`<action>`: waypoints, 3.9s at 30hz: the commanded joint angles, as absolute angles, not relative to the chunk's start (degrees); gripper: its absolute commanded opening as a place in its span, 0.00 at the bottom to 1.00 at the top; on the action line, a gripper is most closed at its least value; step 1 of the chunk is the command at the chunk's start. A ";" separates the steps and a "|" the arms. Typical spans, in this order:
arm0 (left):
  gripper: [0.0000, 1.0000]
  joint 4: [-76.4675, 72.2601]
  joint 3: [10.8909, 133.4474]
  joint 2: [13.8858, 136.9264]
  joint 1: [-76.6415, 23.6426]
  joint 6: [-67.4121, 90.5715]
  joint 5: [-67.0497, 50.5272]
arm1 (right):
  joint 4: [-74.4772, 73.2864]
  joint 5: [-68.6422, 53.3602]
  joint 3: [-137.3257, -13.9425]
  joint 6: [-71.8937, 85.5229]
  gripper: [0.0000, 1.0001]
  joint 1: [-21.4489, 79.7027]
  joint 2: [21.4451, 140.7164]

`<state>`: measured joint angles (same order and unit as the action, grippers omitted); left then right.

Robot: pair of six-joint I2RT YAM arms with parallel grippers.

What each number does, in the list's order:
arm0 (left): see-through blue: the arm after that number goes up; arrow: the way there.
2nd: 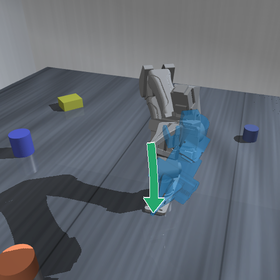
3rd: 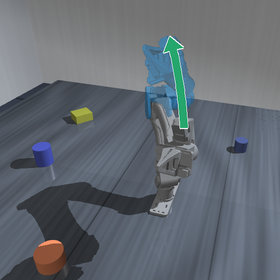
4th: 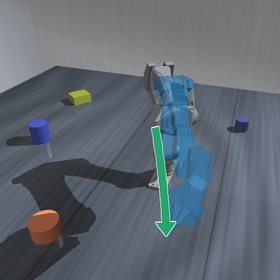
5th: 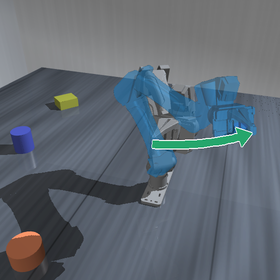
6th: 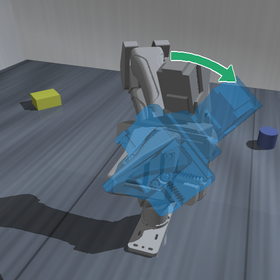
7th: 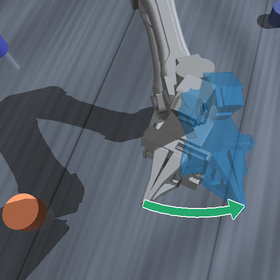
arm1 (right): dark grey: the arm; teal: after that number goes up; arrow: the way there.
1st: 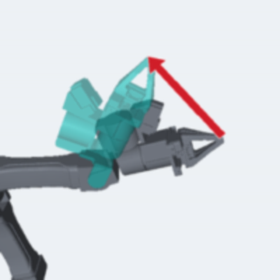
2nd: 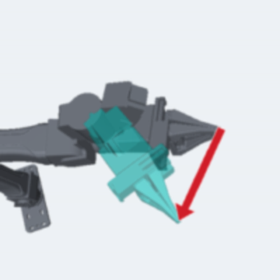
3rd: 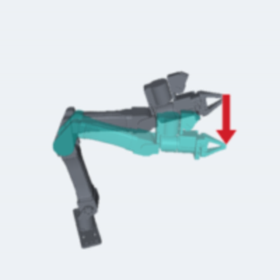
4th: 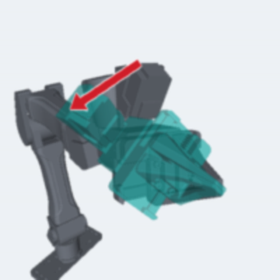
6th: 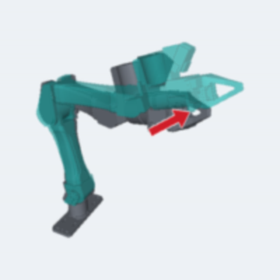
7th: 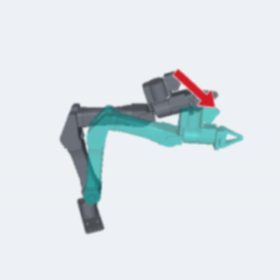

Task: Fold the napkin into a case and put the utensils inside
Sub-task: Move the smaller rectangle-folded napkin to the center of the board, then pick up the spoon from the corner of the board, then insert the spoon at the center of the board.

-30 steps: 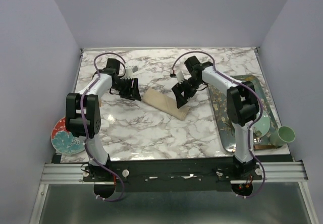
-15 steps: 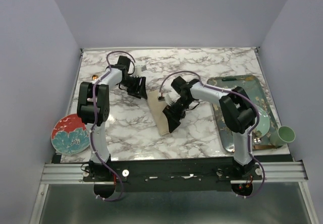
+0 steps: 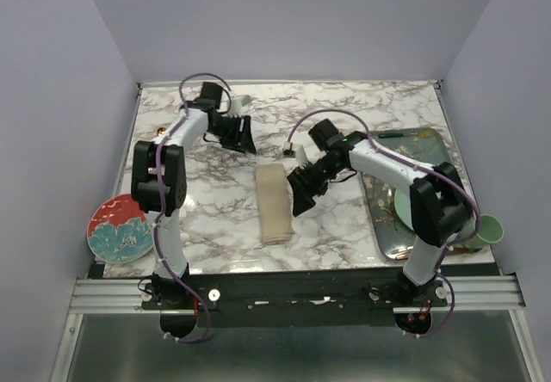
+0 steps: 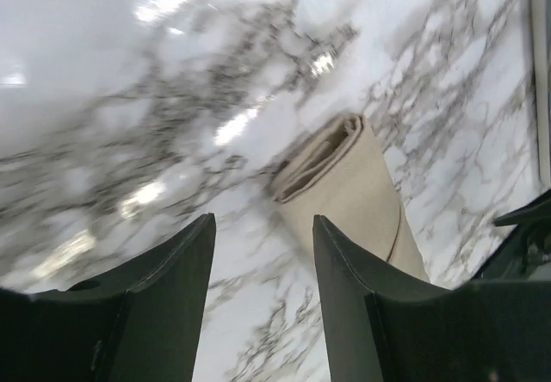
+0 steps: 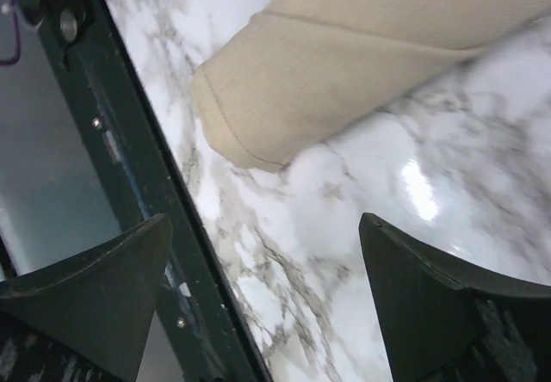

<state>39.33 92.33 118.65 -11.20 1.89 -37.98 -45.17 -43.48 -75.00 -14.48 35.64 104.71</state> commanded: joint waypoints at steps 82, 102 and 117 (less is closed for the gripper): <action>0.00 29.30 78.33 95.91 -12.56 33.74 -0.62 | -41.66 -26.01 -75.59 -11.78 1.00 24.26 95.63; 0.00 11.25 69.96 96.94 -30.58 38.41 16.87 | -39.20 -26.98 -66.54 -8.09 1.00 24.26 89.65; 0.00 10.63 62.41 96.42 -32.78 39.81 15.12 | -38.58 -26.28 -62.76 -7.82 1.00 24.17 87.19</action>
